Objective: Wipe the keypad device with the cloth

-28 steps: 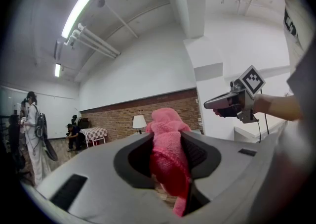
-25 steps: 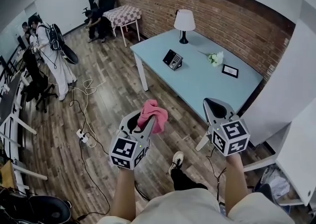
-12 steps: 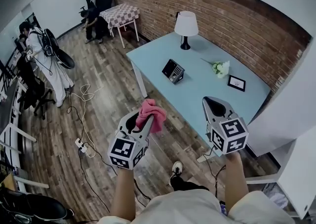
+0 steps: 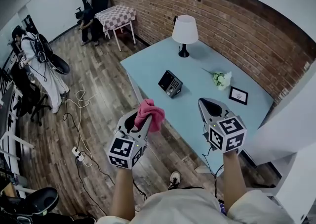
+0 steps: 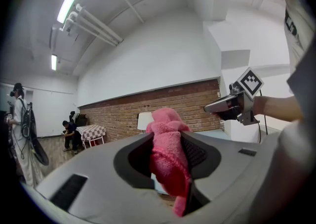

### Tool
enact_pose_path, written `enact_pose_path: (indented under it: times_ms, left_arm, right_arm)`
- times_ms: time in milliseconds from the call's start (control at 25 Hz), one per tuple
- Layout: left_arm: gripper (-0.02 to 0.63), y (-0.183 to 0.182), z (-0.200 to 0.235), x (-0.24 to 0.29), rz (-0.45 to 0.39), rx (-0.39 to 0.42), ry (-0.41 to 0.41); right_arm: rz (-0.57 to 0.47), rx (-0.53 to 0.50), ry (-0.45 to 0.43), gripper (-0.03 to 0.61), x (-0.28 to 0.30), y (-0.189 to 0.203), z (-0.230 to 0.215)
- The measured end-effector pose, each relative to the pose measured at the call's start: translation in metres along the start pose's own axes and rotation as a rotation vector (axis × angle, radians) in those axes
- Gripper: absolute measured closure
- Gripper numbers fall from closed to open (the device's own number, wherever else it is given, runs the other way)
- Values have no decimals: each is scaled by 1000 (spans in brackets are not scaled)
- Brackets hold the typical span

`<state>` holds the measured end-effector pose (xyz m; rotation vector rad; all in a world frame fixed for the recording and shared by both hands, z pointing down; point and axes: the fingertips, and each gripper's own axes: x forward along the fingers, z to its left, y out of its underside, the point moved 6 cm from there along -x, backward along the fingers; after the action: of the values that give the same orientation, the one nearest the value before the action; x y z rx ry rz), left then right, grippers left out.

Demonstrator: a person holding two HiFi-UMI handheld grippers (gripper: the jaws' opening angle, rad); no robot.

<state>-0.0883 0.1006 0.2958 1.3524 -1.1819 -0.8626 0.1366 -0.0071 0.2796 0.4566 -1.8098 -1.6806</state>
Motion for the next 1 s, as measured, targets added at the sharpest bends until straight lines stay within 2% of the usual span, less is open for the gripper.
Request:
enact_pose_path:
  times_ms: [240, 600, 840, 1000]
  left_arm:
    - [448, 3, 19, 33, 16, -3, -11]
    - [448, 15, 47, 71, 47, 0, 0]
    - [448, 22, 77, 113, 43, 5, 33]
    - [448, 27, 101, 156, 43, 10, 66]
  right_arm:
    - [4, 4, 9, 569, 36, -3, -24]
    - [34, 27, -9, 569, 78, 7, -35]
    - [74, 75, 0, 568, 117, 19, -50]
    - [87, 70, 25, 568, 147, 23, -66]
